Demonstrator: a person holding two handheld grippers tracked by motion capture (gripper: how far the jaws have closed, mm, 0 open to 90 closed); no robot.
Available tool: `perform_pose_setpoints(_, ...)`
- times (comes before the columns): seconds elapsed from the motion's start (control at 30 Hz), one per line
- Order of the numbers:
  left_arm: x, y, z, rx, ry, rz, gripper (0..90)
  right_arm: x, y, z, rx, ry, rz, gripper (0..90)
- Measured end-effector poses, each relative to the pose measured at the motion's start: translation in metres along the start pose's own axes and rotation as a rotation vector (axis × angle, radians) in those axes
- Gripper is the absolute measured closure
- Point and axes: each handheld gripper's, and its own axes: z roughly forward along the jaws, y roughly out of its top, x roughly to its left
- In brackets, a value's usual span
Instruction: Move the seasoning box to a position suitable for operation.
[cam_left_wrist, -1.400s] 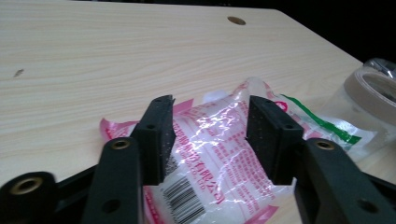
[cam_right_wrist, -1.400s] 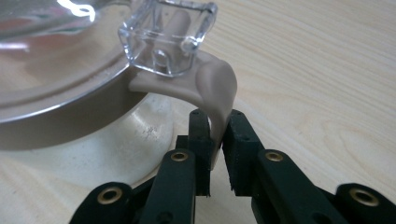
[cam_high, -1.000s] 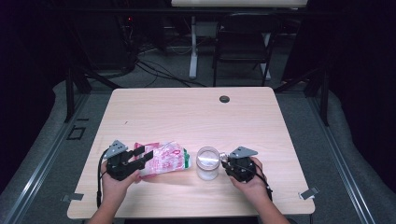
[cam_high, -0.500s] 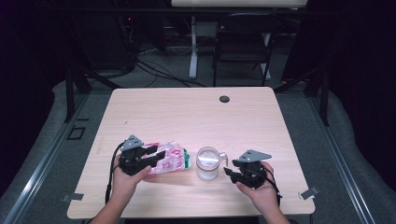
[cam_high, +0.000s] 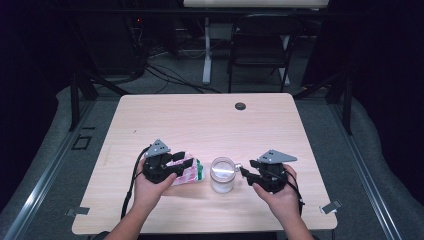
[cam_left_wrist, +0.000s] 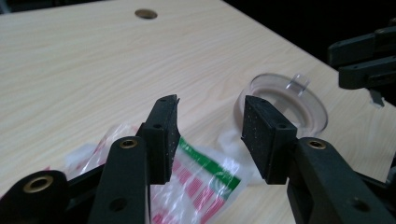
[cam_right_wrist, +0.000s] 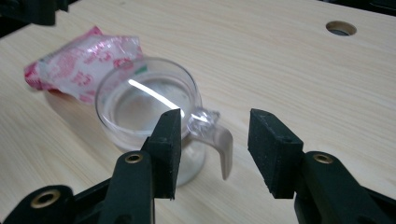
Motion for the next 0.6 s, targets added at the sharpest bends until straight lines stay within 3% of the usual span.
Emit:
perform_pose_setpoints(0.17,-0.007,0.004,0.005,-0.039,0.032,0.061,54.4,0.002,0.010,0.008,0.022,0.016,0.016,58.6)
perform_pose_setpoints(0.2,-0.007,0.004,0.005,-0.039,0.032,0.061,56.2,0.002,0.010,0.008,0.022,0.016,0.016,58.6)
perform_pose_setpoints(0.27,-0.008,0.003,0.006,-0.039,0.016,0.102,59.8,0.002,0.012,0.011,0.041,0.013,0.007,63.5)
perform_pose_setpoints(0.6,-0.017,-0.003,0.015,0.015,-0.030,0.136,67.5,-0.002,0.018,0.011,0.051,0.026,0.070,76.0)
